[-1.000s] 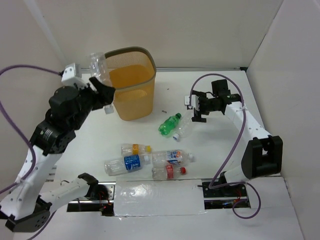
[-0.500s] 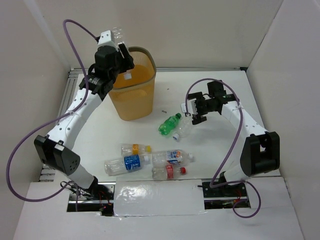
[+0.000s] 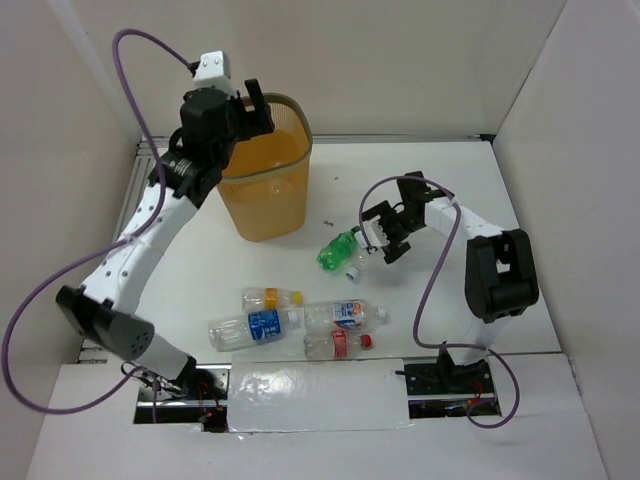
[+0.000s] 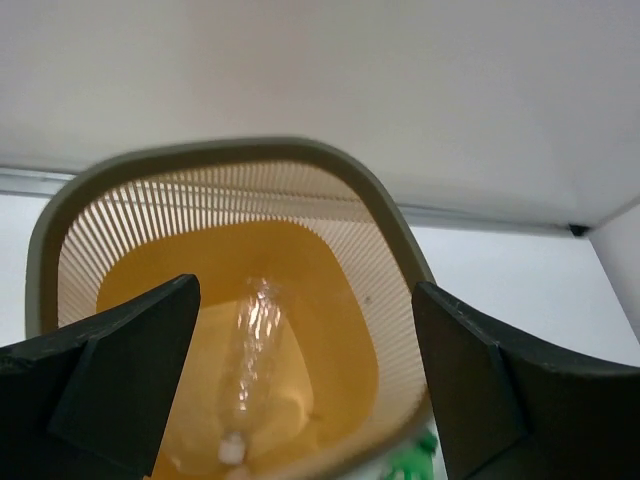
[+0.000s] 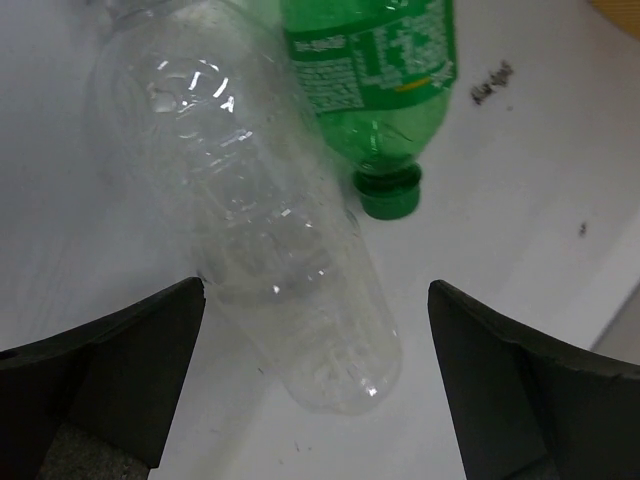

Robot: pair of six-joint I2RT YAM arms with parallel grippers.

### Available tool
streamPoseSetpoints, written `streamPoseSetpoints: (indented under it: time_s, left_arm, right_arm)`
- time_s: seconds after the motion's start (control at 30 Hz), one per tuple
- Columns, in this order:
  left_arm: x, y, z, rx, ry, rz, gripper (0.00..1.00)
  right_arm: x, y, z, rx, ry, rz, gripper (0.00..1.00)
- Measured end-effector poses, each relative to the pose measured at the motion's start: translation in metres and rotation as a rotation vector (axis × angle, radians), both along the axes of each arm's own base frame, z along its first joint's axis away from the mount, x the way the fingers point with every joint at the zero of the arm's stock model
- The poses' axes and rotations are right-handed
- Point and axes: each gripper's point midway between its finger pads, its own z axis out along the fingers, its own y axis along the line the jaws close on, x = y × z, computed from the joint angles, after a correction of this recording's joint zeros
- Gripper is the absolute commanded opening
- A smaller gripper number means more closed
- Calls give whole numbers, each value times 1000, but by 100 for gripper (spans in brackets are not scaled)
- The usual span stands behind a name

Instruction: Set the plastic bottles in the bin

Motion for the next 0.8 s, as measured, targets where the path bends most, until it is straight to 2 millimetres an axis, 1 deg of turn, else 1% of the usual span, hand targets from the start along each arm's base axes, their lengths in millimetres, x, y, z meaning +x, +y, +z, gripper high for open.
streamPoseSetpoints:
  time_s: [0.03, 0.07, 0.17, 0.2, 0.27, 0.33, 0.37, 0.4, 0.43, 0.47, 0.5, 0.53, 0.6, 0.67, 0.7, 0.73, 0.8]
  left_arm:
    - [-13, -3, 3, 9, -8, -19, 100]
    - [-30, -4, 6, 12, -11, -41, 100]
    - [-91, -8, 4, 12, -8, -131, 100]
    - [-118, -7, 3, 9, -10, -173, 100]
    - [-156, -5, -4, 1, -9, -248, 100]
    - [-191, -1, -24, 8, 24, -315, 100]
    - [-204, 1, -34, 14, 44, -345, 100]
    - [-216, 1, -49, 28, 80, -375, 100]
    - [-223, -1, -63, 41, 117, -402, 100]
    - [-229, -3, -80, 58, 163, -431, 100]
    - [-234, -6, -97, 76, 216, -457, 100]
    - [-238, -10, -116, 96, 276, -482, 100]
    - [-245, -15, -147, 132, 387, -526, 100]
    - [-247, -21, -167, 168, 467, -565, 100]
    - [-247, -24, -177, 188, 508, -584, 100]
    - [-247, -26, -186, 208, 541, -600, 100]
    - [-248, -31, -201, 254, 601, -635, 100]
  right_arm:
    - [-2, 0, -8, -13, 20, 7, 99]
    - [-4, 1, -15, -28, 38, 14, 99]
    - [-10, 4, -31, -59, 83, 33, 99]
    - [-11, 4, -36, -70, 95, 39, 96]
    - [-14, 5, -45, -91, 119, 48, 91]
    - [-17, 4, -52, -111, 140, 58, 80]
    - [-16, 4, -51, -120, 140, 58, 66]
    - [-15, 3, -51, -130, 144, 61, 60]
    - [-15, 3, -50, -136, 149, 62, 54]
    - [-15, 1, -49, -143, 156, 59, 46]
    - [-15, -1, -48, -148, 163, 56, 43]
    - [-16, -3, -47, -148, 174, 49, 41]
    - [-22, -8, -44, -138, 210, 37, 38]
    - [-27, -13, -35, -115, 238, 22, 38]
    - [-29, -13, -24, -93, 249, 16, 38]
    - [-27, -12, -10, -65, 254, 7, 36]
    - [-17, -5, 29, 9, 226, -21, 36]
